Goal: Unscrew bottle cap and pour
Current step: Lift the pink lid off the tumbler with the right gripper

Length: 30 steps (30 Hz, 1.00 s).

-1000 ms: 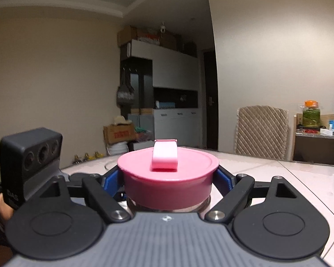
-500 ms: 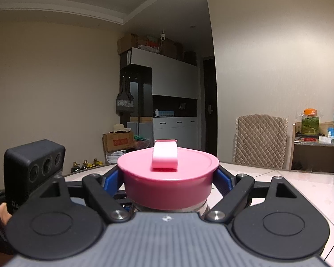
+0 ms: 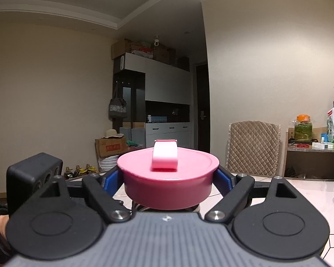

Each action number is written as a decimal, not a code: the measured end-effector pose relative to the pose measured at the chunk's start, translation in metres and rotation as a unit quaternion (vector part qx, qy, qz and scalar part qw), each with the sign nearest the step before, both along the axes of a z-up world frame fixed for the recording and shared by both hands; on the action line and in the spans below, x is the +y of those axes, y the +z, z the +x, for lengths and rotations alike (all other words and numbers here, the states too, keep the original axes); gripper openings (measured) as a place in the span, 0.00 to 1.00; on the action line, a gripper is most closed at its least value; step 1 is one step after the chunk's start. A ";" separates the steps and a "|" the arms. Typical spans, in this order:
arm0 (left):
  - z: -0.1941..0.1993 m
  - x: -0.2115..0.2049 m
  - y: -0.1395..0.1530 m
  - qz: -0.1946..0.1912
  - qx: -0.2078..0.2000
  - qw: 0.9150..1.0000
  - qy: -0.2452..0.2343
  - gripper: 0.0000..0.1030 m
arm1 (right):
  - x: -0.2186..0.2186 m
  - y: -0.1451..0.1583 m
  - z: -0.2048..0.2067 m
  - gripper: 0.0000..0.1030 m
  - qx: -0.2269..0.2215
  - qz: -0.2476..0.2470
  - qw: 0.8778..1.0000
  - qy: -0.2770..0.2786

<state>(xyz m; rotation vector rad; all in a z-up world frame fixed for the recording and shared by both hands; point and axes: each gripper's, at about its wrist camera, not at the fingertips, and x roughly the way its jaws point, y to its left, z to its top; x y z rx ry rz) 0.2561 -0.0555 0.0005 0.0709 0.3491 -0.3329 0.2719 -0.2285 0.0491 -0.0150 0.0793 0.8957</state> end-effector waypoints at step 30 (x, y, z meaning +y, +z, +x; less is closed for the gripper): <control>0.034 0.000 0.001 -0.003 0.008 0.999 0.040 0.87 | -0.003 -0.004 0.015 0.83 0.017 0.013 0.996 -0.082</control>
